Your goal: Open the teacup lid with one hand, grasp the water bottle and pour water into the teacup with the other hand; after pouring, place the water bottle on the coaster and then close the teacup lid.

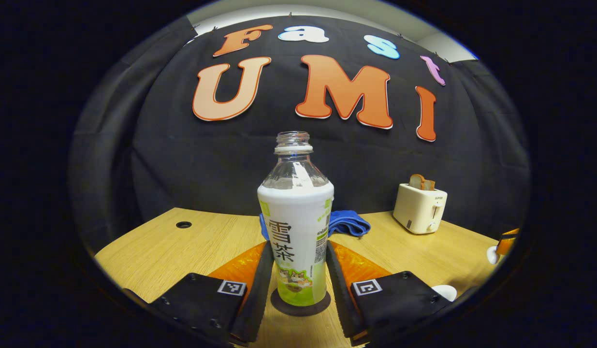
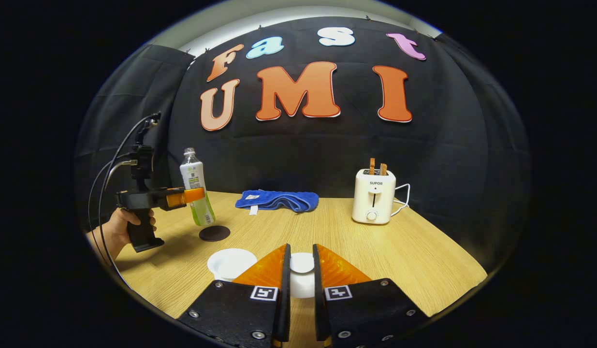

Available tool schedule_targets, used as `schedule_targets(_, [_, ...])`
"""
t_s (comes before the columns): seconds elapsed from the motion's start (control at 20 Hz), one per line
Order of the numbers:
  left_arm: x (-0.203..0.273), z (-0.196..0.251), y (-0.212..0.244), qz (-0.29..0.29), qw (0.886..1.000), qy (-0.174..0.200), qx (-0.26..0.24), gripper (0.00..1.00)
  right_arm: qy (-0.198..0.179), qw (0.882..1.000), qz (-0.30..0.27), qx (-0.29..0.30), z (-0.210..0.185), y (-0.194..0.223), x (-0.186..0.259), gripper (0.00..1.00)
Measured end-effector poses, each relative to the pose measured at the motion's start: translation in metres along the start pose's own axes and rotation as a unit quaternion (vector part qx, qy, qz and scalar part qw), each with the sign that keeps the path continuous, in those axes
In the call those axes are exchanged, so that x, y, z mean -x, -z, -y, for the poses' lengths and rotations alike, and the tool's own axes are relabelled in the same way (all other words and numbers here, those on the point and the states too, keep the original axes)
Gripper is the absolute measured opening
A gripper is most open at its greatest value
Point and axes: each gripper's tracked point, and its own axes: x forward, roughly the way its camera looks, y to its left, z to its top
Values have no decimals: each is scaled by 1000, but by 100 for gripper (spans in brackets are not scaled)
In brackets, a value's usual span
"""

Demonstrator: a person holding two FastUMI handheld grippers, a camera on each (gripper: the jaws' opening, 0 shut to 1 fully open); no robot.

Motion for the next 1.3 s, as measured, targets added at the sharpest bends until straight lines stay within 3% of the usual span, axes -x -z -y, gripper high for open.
schedule_targets(0.25, [-17,2,19,-25,1000,-3,-7,64,-2,1000,-4,3,-3,2,-1,21])
schedule_targets(0.3, [-19,2,21,-29,1000,-3,-5,64,-4,1000,-4,4,-5,2,0,17])
schedule_targets(0.35, [-20,5,27,-33,999,-2,-5,64,-5,1000,-4,5,-6,2,0,21])
schedule_targets(0.6, [-15,4,37,-40,999,-5,4,66,-6,1000,-7,4,-6,3,-1,21])
schedule_targets(0.8, [-9,11,43,-52,999,6,10,72,-8,1000,-8,2,-9,3,-2,21])
schedule_targets(0.95, [-6,12,45,-54,998,1,21,96,-13,1000,-6,2,-14,0,-3,21])
schedule_targets(1.3, [24,14,52,-43,999,-5,-18,98,-42,999,-5,-5,-39,0,-10,21])
